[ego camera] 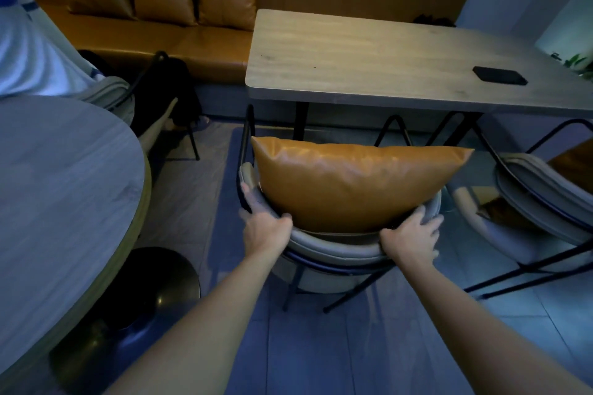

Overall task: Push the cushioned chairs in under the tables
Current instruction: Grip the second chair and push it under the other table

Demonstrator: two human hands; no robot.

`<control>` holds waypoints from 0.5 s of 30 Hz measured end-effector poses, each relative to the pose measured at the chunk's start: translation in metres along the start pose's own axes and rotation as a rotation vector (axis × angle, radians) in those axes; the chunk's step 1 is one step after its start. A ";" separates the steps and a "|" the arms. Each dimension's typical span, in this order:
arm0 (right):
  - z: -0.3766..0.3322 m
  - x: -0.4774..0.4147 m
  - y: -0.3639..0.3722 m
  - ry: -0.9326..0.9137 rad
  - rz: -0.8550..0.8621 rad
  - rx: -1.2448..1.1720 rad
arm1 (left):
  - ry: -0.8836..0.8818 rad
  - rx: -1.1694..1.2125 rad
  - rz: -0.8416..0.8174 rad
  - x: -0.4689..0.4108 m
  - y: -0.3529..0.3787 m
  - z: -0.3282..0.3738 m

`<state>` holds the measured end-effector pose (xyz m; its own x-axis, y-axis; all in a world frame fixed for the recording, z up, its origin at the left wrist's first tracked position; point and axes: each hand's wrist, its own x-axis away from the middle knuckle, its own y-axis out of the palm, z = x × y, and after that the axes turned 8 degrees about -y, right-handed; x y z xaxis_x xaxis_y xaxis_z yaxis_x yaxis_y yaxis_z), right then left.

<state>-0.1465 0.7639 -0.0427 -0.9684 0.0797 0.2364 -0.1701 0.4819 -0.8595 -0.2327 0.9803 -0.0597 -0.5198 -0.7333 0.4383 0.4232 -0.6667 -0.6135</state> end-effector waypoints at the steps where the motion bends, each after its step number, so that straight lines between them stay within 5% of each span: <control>1: 0.000 0.004 0.002 -0.051 0.009 0.110 | -0.034 0.064 -0.001 -0.003 -0.004 0.000; 10: 0.019 0.026 -0.004 -0.586 -0.072 0.721 | -0.024 0.041 -0.107 -0.008 -0.017 0.006; 15: 0.005 0.038 0.006 -0.892 -0.196 0.705 | 0.002 0.039 -0.132 -0.007 -0.020 0.005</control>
<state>-0.1853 0.7657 -0.0415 -0.6509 -0.7232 0.2311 -0.1236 -0.1994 -0.9721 -0.2343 0.9984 -0.0473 -0.5739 -0.6390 0.5122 0.3799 -0.7618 -0.5247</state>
